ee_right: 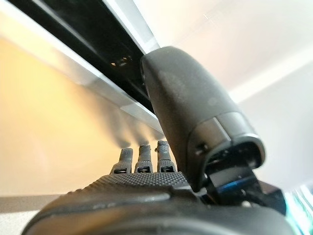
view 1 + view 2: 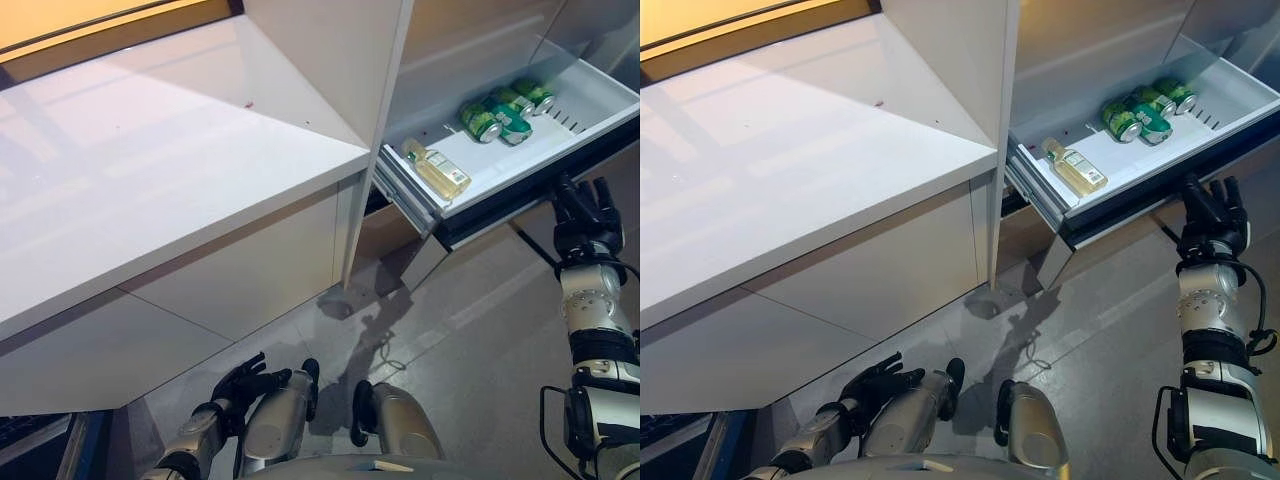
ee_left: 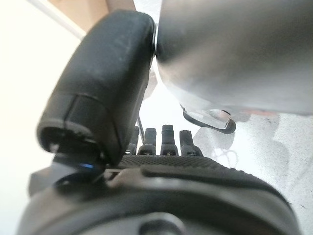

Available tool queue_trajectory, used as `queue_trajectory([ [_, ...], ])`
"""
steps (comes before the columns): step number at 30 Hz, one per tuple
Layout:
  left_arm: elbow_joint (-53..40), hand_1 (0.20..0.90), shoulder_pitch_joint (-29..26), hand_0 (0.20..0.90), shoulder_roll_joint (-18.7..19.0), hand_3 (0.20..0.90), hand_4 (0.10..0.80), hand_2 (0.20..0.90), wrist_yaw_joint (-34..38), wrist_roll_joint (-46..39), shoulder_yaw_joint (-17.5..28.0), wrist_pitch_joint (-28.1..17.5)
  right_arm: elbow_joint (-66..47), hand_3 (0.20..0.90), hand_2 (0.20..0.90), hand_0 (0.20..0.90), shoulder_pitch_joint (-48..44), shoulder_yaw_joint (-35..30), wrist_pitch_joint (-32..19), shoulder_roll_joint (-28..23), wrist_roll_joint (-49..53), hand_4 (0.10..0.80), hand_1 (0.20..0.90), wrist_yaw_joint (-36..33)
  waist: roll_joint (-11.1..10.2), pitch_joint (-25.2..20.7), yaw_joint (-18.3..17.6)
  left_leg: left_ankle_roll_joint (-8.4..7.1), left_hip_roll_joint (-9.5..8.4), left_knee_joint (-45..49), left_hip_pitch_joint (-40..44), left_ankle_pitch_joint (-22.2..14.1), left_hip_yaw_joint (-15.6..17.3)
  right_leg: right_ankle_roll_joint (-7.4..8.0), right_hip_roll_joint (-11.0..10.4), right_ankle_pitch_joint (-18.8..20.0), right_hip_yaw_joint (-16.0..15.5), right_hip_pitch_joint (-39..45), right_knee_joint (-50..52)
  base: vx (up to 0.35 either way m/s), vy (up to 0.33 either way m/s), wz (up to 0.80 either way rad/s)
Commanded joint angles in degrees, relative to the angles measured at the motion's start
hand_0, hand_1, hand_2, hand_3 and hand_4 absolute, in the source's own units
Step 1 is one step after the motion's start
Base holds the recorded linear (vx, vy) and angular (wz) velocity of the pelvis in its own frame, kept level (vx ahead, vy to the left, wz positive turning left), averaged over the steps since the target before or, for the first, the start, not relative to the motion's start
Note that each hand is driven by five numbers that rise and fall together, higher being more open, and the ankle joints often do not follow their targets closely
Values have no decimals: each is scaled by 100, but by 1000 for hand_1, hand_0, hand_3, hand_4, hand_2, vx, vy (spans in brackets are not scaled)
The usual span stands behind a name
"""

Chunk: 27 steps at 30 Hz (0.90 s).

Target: Put drinks into fridge and close the fridge

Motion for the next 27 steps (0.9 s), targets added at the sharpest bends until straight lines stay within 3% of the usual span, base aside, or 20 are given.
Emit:
queue_trajectory([
  [1,60,900,762,900,281,900,800,900,-74,342,-140,7,-614,900,900,900,-961,582,-51,-206,-231,800,900,809,-99,-466,540,393,-113,-179,422,-552,-24,-26,-77,259,20,283,-96,95,29,19],
  [15,142,900,824,900,311,900,800,900,-196,575,-142,-66,-776,900,900,900,-729,451,-41,-254,-253,800,900,458,-226,-733,372,390,-7,-656,971,-557,160,143,-33,492,165,803,-889,32,-11,5],
  [27,257,900,643,900,357,900,800,900,-173,793,-232,73,-1199,900,900,900,-9,487,324,-115,-402,800,900,396,-401,-934,-123,293,285,-1164,1201,-342,705,374,147,1124,768,934,-1910,-57,-83,-27],
])
